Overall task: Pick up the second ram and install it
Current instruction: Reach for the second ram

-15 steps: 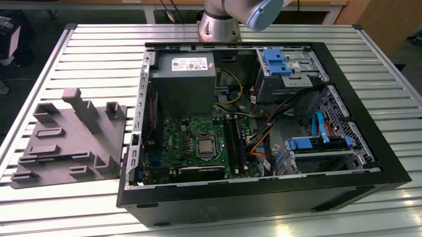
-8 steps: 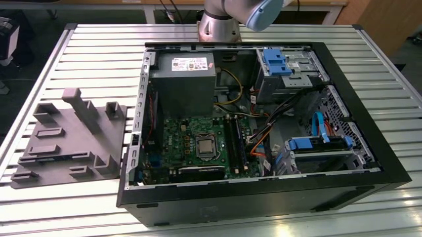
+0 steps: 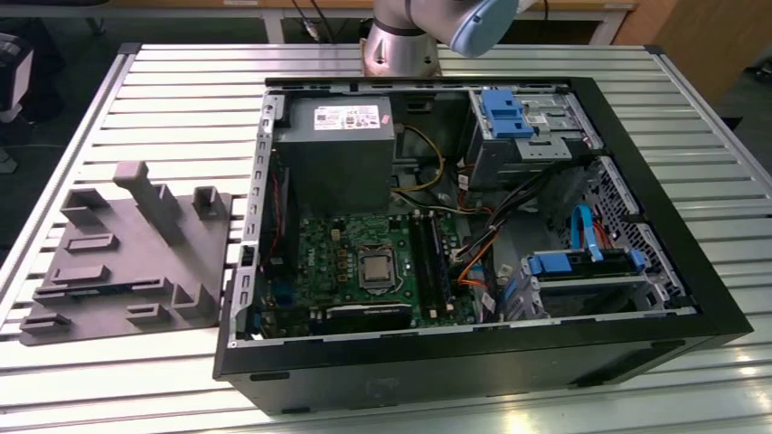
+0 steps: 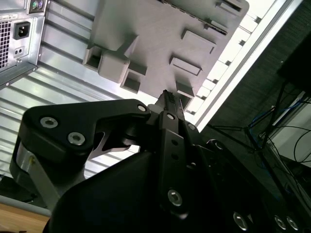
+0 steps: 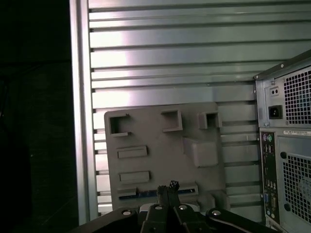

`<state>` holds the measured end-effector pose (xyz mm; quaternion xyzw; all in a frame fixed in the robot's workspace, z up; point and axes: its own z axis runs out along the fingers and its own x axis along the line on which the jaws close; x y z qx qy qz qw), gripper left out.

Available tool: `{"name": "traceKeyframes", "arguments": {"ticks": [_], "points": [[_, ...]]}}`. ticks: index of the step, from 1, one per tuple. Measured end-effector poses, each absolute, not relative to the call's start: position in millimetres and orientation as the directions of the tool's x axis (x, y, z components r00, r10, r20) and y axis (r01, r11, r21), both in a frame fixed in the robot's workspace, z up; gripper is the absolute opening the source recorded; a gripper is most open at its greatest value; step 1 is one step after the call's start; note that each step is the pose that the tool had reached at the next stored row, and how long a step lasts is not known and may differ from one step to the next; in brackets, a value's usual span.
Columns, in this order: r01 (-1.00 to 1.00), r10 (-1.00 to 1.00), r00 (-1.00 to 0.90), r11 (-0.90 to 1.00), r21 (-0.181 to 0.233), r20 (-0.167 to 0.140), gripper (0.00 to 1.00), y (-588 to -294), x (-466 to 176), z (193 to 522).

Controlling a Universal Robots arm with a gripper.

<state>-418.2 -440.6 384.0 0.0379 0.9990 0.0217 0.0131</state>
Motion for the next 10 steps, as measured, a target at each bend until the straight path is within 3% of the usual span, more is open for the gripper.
{"name": "traceKeyframes", "arguments": {"ticks": [10], "points": [[0.075, 0.076, -0.997, 0.996, 0.044, -0.024, 0.11, -441.6, -420.1, 383.3]]}}
